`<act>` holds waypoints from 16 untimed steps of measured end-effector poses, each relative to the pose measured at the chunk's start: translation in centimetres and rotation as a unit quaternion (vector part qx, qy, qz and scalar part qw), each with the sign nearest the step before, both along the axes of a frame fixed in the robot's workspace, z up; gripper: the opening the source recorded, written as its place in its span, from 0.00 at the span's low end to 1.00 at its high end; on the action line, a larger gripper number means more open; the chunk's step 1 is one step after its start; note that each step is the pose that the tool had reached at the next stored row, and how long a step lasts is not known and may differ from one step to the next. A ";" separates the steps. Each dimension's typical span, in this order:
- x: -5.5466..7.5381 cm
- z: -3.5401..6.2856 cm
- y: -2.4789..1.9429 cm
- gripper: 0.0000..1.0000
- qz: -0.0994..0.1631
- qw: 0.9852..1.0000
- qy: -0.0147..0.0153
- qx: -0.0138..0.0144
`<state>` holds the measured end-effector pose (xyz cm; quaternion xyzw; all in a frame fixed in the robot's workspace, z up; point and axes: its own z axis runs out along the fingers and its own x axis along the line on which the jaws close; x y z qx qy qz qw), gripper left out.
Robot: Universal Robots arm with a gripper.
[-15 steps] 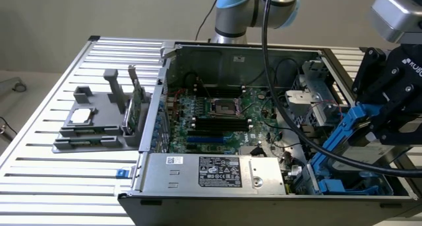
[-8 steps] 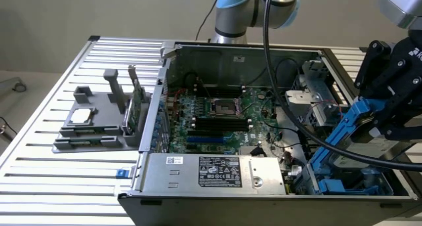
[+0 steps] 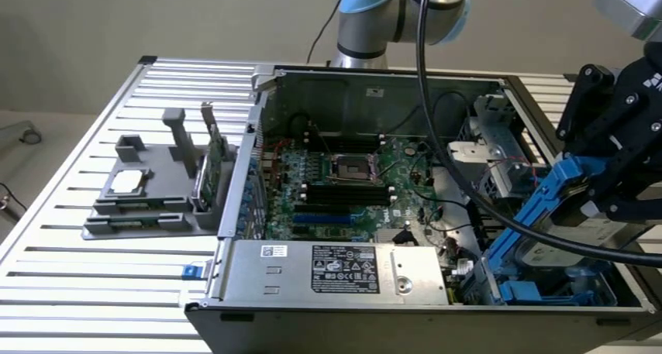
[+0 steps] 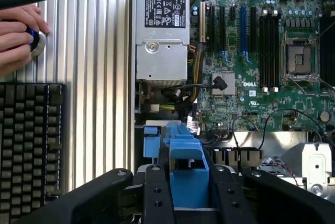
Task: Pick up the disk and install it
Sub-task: 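Insert the disk into the insertion slot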
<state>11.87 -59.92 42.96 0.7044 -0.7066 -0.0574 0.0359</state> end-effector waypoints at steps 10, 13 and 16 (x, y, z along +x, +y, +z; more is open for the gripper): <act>0.7 -0.14 0.00 0.33 0.008 1.000 0.006 -0.002; 0.7 -0.20 0.00 0.33 0.008 1.000 0.008 -0.002; 0.7 -0.29 0.02 0.33 0.008 1.000 0.009 -0.002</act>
